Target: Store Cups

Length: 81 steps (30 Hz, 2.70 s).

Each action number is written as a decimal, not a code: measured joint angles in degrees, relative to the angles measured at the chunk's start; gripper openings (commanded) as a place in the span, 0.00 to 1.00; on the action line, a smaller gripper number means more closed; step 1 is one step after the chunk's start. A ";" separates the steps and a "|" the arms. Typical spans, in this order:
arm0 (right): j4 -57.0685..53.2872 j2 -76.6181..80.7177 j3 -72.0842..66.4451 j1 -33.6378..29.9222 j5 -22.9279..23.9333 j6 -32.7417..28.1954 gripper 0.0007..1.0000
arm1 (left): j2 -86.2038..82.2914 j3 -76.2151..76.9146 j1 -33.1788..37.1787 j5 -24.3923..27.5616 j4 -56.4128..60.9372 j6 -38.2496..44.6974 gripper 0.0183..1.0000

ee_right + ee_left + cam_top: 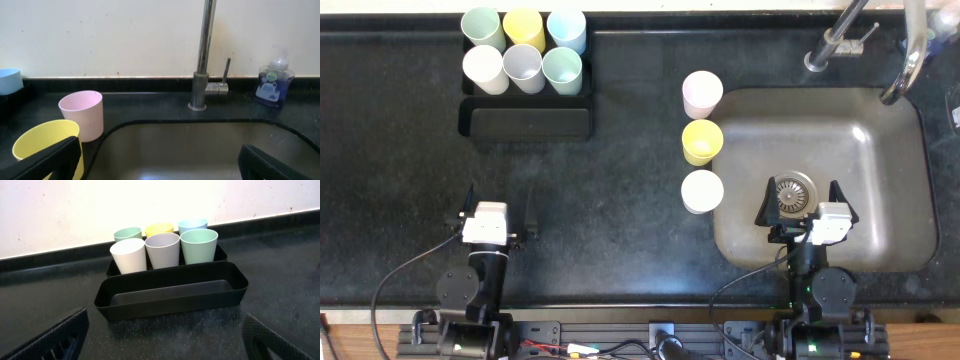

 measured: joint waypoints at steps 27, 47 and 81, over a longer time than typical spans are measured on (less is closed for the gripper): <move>0.00 0.00 0.00 0.00 0.00 0.00 1.00 | 0.00 0.00 0.00 0.00 0.00 0.00 1.00; -0.02 0.00 0.00 0.00 0.00 0.00 1.00 | 0.00 0.00 0.02 0.00 0.00 0.00 1.00; -0.07 -0.17 0.00 0.00 0.00 -0.02 1.00 | 47.01 40.06 0.00 16.44 -3.76 -4.68 1.00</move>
